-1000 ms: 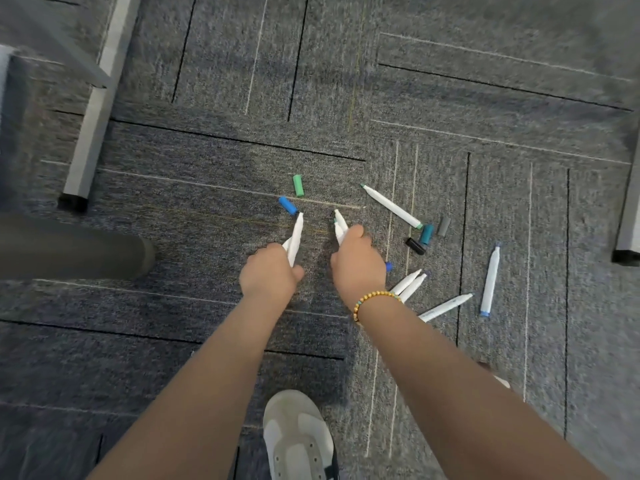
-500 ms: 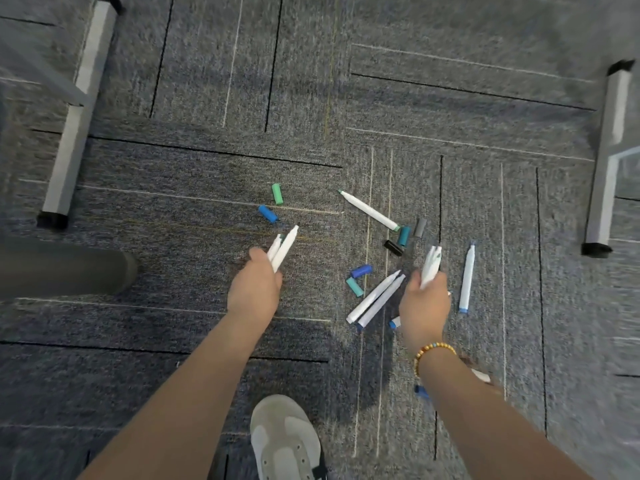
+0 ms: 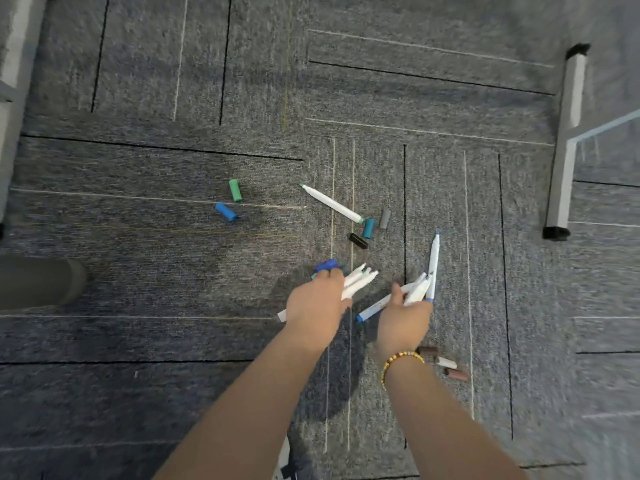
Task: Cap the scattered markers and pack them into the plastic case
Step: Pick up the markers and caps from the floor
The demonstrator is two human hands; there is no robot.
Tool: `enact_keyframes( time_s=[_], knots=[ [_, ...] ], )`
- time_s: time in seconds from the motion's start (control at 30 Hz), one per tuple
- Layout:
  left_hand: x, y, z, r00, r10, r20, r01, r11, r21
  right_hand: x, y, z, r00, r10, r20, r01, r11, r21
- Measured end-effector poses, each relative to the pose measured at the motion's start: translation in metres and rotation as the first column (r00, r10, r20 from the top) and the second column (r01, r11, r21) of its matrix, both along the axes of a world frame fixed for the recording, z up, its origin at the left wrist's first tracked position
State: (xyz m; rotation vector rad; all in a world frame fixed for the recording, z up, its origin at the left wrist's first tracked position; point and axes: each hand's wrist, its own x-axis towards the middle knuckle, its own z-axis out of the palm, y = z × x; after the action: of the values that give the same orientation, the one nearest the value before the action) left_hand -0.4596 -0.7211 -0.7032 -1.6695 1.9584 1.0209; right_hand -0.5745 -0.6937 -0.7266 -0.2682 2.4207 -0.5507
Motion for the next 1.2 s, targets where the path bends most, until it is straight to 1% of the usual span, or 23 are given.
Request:
enact_keyframes(
  time_s=[0.13,0.33,0.43,0.53,0.6,0.7,0.77,0.93,1.03,1.1,1.13,1.17,1.2],
  knots=[
    [-0.013,0.008,-0.005,0.998,0.051,0.022,-0.052,0.996,0.067,0.0,0.003,-0.003,0.998,0.066,0.003,-0.066,0.995,0.074],
    [-0.017,0.007,0.0,0.995,0.013,0.103,-0.015,1.0,0.012,-0.006,0.006,-0.008,0.986,0.168,-0.013,-0.165,0.979,0.122],
    [-0.016,0.007,0.001,0.994,0.005,0.111,-0.005,1.0,0.007,-0.007,0.007,-0.01,0.982,0.189,-0.005,-0.187,0.975,0.12],
    [-0.016,0.007,-0.001,0.997,0.03,0.07,-0.033,0.999,0.036,-0.008,0.01,-0.01,0.974,0.228,-0.001,-0.226,0.968,0.109],
    [-0.016,0.005,-0.001,0.997,0.072,0.004,-0.072,0.997,0.042,-0.009,0.011,-0.007,0.966,0.26,-0.011,-0.259,0.963,0.074],
    [-0.014,-0.003,0.001,0.987,0.136,-0.088,-0.135,0.991,0.01,-0.016,0.006,-0.001,0.953,0.3,-0.049,-0.301,0.954,-0.01],
    [-0.01,-0.011,0.001,0.977,0.168,-0.129,-0.174,0.984,-0.03,-0.024,-0.002,0.005,0.936,0.338,-0.101,-0.342,0.94,-0.021],
    [0.0,-0.038,0.001,0.968,0.199,-0.152,-0.217,0.97,-0.111,-0.046,-0.027,0.011,0.87,0.439,-0.226,-0.426,0.899,0.103],
    [0.008,-0.055,0.002,0.983,0.16,-0.095,-0.173,0.973,-0.151,-0.055,-0.041,0.009,0.858,0.451,-0.246,-0.419,0.891,0.173],
    [0.012,-0.065,-0.001,0.985,0.166,-0.057,-0.173,0.97,-0.173,-0.059,-0.046,0.008,0.849,0.468,-0.244,-0.42,0.879,0.226],
    [0.012,-0.068,-0.003,0.978,0.202,-0.049,-0.208,0.964,-0.165,-0.06,-0.048,0.007,0.849,0.473,-0.236,-0.418,0.874,0.25],
    [0.011,-0.071,-0.004,0.959,0.279,-0.06,-0.284,0.949,-0.137,-0.06,-0.048,0.006,0.849,0.477,-0.227,-0.416,0.869,0.27],
    [0.01,-0.075,-0.005,0.918,0.386,-0.085,-0.393,0.915,-0.093,-0.061,-0.048,0.006,0.85,0.481,-0.214,-0.415,0.863,0.288]
  ],
)
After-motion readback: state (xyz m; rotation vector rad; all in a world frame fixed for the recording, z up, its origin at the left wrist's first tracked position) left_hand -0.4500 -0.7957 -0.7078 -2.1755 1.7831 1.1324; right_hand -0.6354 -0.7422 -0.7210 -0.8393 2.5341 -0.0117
